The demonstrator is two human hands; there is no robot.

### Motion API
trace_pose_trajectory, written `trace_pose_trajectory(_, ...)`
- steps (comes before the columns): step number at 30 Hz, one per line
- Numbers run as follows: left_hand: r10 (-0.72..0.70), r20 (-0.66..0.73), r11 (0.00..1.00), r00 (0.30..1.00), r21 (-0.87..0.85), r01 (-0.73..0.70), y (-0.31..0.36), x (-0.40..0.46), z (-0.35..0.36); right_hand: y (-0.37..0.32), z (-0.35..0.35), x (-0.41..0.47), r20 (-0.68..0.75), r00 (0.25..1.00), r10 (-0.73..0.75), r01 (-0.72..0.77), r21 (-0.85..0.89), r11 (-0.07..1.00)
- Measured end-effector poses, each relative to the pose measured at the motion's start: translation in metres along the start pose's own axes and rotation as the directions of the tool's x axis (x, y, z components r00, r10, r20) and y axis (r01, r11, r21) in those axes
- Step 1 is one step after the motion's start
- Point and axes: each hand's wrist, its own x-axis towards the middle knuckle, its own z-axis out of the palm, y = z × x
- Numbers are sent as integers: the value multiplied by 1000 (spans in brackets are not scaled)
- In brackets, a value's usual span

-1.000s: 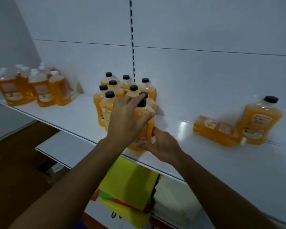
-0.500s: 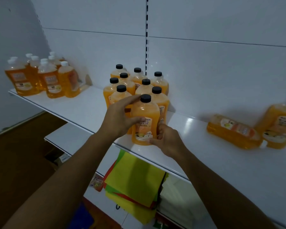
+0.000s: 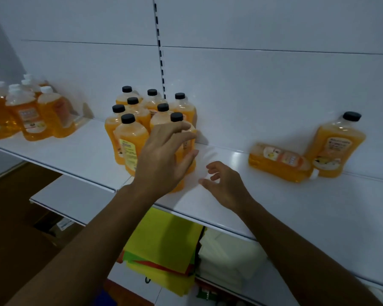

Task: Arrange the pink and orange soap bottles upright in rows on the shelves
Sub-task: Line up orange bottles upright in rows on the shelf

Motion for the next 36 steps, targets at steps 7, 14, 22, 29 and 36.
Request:
trace_pose_trajectory(7,-135,320,945,938,-243,219,54,10,77,59,-77,-32,-292,955,58,-93,-106,990)
trace_pose_trajectory(14,-273,613,877,742,-159,454,69,9,158,111,-137,-52,-540,814,213,-293,-66,954)
trace_pose_trajectory(22,-216,672,816,709,-274,509,63,22,222,129,-148,-27,-457,823,336,-341,76,937)
trace_pose_trajectory(29,-259,701,859,665,-147,490,67,10,218,133,-150,-31,-315,895,316,-347,-45,937)
trace_pose_trajectory(36,-350,637,872,686,-46,488,85,-10,177,124,-143,-45,-231,927,296,-319,-67,945)
